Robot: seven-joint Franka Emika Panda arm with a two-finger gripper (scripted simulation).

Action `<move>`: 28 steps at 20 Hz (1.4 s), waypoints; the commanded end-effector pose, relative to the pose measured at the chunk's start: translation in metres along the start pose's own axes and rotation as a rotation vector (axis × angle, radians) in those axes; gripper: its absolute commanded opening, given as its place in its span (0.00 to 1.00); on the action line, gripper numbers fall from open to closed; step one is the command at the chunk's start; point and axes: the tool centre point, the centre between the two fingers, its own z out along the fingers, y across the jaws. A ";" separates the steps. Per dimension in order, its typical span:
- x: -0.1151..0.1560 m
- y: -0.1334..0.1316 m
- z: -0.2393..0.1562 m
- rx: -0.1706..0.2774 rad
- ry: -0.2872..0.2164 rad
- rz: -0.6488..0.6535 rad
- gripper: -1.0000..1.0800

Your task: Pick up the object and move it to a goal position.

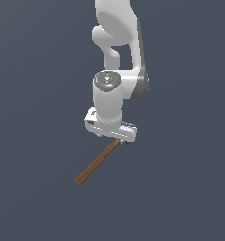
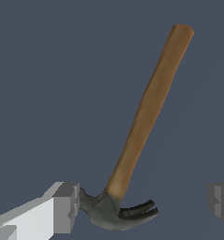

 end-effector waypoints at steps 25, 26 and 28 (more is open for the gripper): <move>0.024 0.045 0.075 -0.025 -0.004 0.546 0.96; 0.024 0.045 0.074 -0.025 -0.005 0.541 0.96; 0.024 0.045 0.076 -0.025 -0.005 0.541 0.96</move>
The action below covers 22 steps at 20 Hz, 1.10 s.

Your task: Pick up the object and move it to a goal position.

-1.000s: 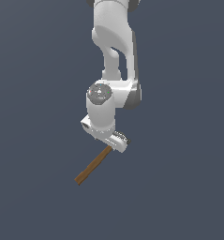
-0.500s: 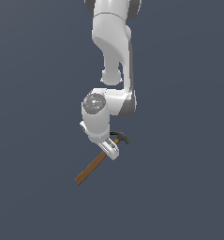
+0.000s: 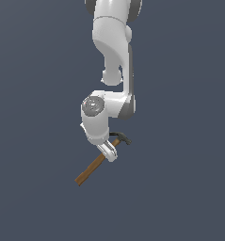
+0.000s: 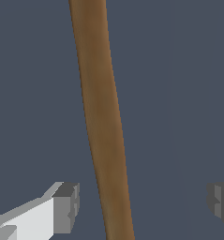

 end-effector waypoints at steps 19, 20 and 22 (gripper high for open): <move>0.000 0.000 0.050 0.000 0.000 0.005 0.00; 0.000 0.000 0.050 0.000 0.000 0.005 0.00; 0.000 0.000 0.050 0.000 0.000 0.005 0.00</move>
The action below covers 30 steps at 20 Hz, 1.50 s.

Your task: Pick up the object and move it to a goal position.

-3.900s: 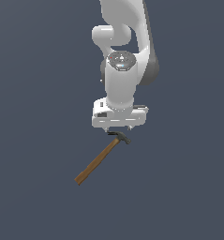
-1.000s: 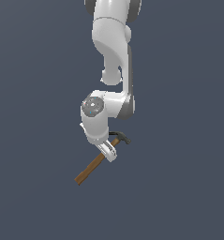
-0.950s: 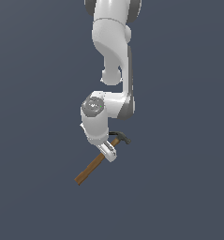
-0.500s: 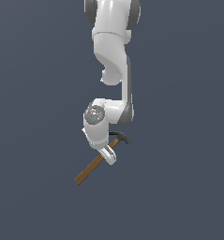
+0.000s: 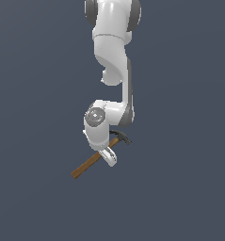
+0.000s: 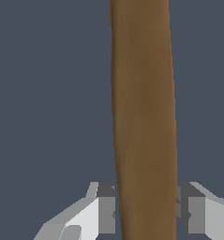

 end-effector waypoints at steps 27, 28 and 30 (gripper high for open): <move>-0.004 0.012 -0.154 0.000 -0.001 0.002 0.00; -0.004 0.012 -0.167 0.000 -0.001 0.002 0.00; -0.005 0.014 -0.191 -0.001 -0.001 0.003 0.00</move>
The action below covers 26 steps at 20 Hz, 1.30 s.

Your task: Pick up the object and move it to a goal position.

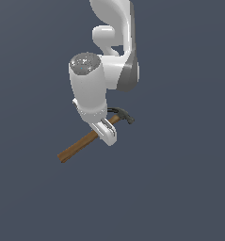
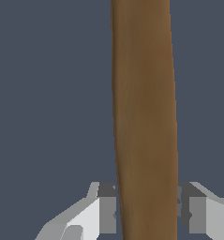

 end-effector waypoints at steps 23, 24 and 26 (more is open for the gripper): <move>-0.001 0.012 -0.256 0.000 0.003 0.000 0.00; -0.001 0.012 -0.261 0.000 0.003 0.000 0.00; -0.001 0.012 -0.270 0.000 0.003 0.000 0.00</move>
